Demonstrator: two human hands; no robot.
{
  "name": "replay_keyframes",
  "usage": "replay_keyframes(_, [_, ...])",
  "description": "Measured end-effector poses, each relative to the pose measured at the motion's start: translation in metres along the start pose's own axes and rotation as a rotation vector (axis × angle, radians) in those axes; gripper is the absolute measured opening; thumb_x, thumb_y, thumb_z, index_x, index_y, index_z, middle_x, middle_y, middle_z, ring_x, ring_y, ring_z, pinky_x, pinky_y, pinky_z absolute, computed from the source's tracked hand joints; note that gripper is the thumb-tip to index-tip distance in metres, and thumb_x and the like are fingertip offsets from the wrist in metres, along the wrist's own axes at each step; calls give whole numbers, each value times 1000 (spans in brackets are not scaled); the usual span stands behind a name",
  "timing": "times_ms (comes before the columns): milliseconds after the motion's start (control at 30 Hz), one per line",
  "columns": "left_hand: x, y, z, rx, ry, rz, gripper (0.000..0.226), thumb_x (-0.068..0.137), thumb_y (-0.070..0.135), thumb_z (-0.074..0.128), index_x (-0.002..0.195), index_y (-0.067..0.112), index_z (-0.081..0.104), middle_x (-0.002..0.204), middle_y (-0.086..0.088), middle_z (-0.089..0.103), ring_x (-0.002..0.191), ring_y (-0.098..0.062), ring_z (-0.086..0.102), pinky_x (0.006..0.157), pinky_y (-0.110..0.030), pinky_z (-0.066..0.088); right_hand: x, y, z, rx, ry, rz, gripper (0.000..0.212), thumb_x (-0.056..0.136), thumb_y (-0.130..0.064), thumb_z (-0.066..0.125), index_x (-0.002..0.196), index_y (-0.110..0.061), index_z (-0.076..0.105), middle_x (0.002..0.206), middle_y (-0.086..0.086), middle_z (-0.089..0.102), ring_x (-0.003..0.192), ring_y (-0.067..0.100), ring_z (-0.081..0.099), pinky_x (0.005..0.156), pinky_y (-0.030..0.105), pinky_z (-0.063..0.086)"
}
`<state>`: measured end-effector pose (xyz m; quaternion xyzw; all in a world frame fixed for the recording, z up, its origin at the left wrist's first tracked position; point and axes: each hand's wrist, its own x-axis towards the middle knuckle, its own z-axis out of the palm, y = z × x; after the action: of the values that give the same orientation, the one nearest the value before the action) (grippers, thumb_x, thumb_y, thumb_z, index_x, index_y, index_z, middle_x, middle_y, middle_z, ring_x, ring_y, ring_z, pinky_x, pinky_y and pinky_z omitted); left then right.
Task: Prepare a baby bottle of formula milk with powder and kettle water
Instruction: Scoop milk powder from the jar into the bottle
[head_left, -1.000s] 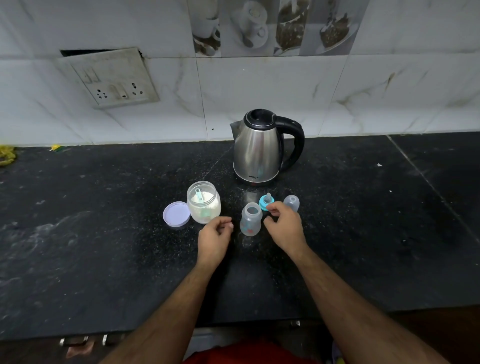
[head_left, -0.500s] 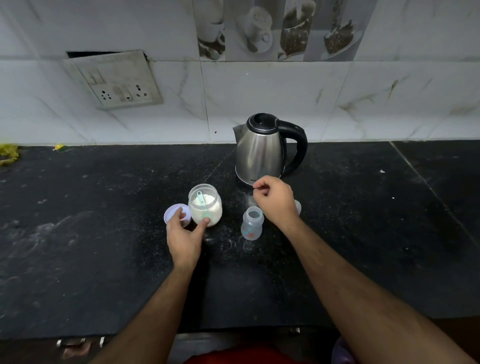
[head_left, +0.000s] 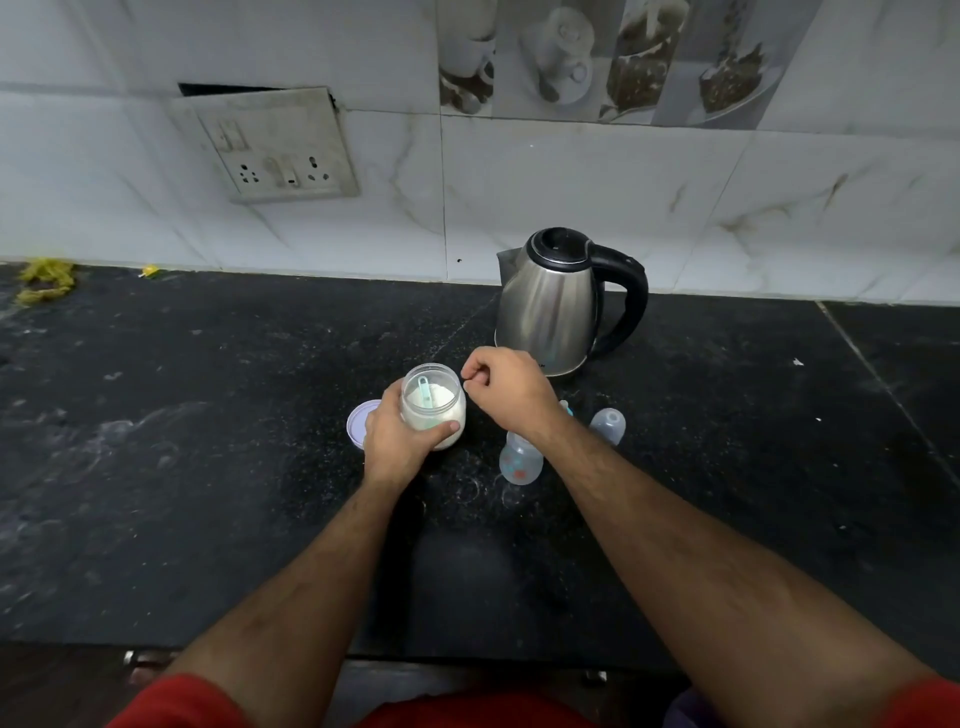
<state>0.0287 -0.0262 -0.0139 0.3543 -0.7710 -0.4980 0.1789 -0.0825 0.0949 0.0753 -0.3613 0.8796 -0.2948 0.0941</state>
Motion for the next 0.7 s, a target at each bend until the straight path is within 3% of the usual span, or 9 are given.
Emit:
replay_keyframes(133, [-1,1,-1,36,-52,76,84,49,50,85,123,48,46,116,17,65,113,-14,60,97,-45,51,6,-3,-4,-135,-71,-83,18,90,-17,58,101,-23,71,95,-7,67,89,14,61,77,36,54])
replay_keyframes(233, [3,1,1,134,-95,138,91,50,54,86,130,49,44,120,20,63,117,-14,57,98,-44,50,10,-8,-4,-379,-212,-213,27,94,-22,54,117,-28,67,113,-2,63,104,19,60,74,33,45])
replay_keyframes(400, [6,4,-1,218,-151,167,99,49,50,89,137,43,43,129,9,60,124,-14,52,103,-43,46,18,-20,-1,-718,-386,-392,25,95,-21,53,116,-28,65,86,-3,53,91,23,61,64,33,37])
replay_keyframes(467, [7,5,-1,241,-175,172,99,52,39,92,138,40,43,132,4,57,127,-17,47,106,-45,43,21,-24,-1,-807,-427,-407,27,97,-22,51,120,-26,63,85,-2,52,91,23,61,65,34,39])
replay_keyframes(600, [10,5,-2,254,-178,181,101,48,46,90,136,46,41,131,6,58,125,-16,48,105,-48,43,25,-28,6,-932,-432,-385,26,99,-20,50,120,-18,64,111,2,66,105,24,63,69,35,42])
replay_keyframes(700, [10,5,-1,274,-196,195,100,53,38,92,139,42,41,133,9,57,128,-16,42,108,-48,39,24,-30,11,-985,-417,-317,24,99,-15,49,114,-13,67,119,3,66,111,24,63,73,33,42])
